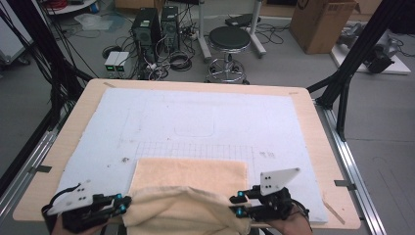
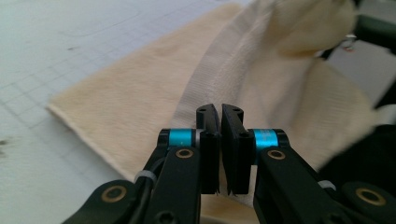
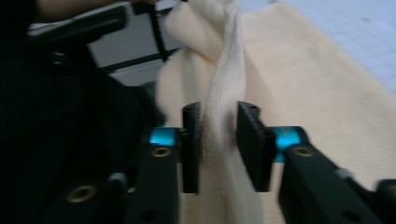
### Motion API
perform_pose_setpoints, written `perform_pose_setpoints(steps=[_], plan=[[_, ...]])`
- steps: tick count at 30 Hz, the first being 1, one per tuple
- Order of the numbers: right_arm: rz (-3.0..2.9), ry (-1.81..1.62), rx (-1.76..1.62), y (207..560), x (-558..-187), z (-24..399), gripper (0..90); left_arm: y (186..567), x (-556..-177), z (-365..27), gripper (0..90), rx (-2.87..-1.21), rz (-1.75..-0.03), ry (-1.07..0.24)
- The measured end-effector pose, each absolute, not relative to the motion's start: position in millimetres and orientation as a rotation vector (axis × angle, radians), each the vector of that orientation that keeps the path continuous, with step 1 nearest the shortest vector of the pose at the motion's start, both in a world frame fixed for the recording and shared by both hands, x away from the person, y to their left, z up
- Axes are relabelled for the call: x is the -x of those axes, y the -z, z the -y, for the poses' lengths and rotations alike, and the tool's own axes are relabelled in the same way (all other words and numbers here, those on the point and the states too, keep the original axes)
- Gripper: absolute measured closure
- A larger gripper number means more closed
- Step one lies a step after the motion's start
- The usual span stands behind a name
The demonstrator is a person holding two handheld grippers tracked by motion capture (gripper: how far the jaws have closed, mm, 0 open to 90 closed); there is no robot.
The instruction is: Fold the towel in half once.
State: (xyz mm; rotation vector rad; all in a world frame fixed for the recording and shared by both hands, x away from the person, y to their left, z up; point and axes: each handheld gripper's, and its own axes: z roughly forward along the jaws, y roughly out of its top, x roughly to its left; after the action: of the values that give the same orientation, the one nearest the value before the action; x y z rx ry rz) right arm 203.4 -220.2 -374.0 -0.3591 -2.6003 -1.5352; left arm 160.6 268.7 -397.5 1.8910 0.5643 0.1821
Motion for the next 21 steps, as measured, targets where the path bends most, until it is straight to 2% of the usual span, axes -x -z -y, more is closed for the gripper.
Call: perform_pose_setpoints(steps=[1,5,11,14,19,21], plan=[[2.588,1.554,0.339,373.0,-202.2,221.3,63.4,394.5,-158.1,-271.3,71.3,-1.871,-0.559,-0.167],[2.557,1.599,0.368,369.3,-215.5,226.9,58.2,386.0,-168.2,-274.2,61.1,-1.836,-0.548,-0.162],[2.673,1.536,0.546,379.8,-246.5,221.4,55.2,400.4,-218.2,-256.9,59.6,-1.863,-0.664,-0.219],[2.797,1.395,0.769,397.4,-283.5,219.4,47.9,411.5,-250.7,-245.5,53.5,-1.904,-0.751,-0.25],[2.86,1.312,0.904,411.8,-312.2,222.1,44.6,423.8,-283.9,-241.7,48.2,-1.955,-0.87,-0.348],[2.862,1.292,0.926,415.3,-317.2,223.0,43.7,427.3,-294.0,-243.1,47.6,-1.972,-0.904,-0.323]])
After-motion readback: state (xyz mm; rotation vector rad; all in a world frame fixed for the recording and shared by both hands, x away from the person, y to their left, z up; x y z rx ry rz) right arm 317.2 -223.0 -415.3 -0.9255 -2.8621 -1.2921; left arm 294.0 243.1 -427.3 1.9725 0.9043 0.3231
